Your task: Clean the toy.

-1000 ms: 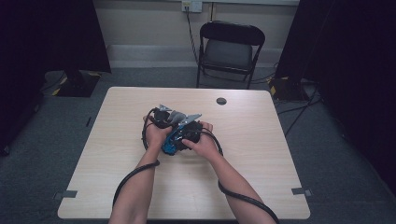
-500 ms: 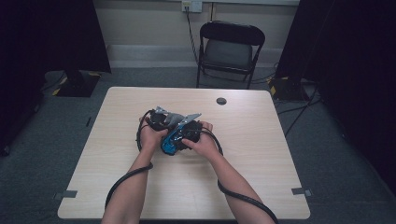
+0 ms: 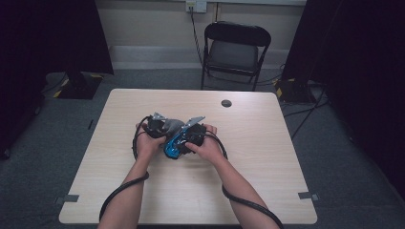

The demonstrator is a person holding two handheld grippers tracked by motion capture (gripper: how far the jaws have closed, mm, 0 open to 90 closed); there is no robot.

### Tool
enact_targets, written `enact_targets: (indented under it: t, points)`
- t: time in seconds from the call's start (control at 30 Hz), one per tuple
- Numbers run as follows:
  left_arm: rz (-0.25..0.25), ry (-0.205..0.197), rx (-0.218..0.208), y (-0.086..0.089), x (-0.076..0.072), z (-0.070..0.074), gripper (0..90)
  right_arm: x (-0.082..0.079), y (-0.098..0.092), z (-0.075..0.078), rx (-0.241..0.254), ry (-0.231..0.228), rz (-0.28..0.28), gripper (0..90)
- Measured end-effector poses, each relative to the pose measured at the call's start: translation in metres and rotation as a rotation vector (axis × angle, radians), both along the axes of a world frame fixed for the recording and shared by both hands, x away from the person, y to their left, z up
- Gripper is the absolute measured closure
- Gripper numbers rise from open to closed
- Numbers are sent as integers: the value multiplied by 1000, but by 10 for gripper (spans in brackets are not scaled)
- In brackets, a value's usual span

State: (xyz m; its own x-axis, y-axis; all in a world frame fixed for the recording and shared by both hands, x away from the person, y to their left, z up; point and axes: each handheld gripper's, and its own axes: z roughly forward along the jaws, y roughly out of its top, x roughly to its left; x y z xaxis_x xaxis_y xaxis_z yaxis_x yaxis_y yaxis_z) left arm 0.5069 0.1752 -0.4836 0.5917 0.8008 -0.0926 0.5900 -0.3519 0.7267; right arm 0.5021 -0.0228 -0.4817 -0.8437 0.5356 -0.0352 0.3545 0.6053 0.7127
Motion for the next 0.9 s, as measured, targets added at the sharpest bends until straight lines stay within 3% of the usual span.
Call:
enact_targets:
  t: [0.63, 0.9]
  points:
    - [77, 27, -57, 21, -34, 1, 743, -2, 2, 0, 2, -3, 2, 90]
    - [84, 36, -78, 29, -47, 0, 743, -3, 3, 0, -2, -3, 2, 90]
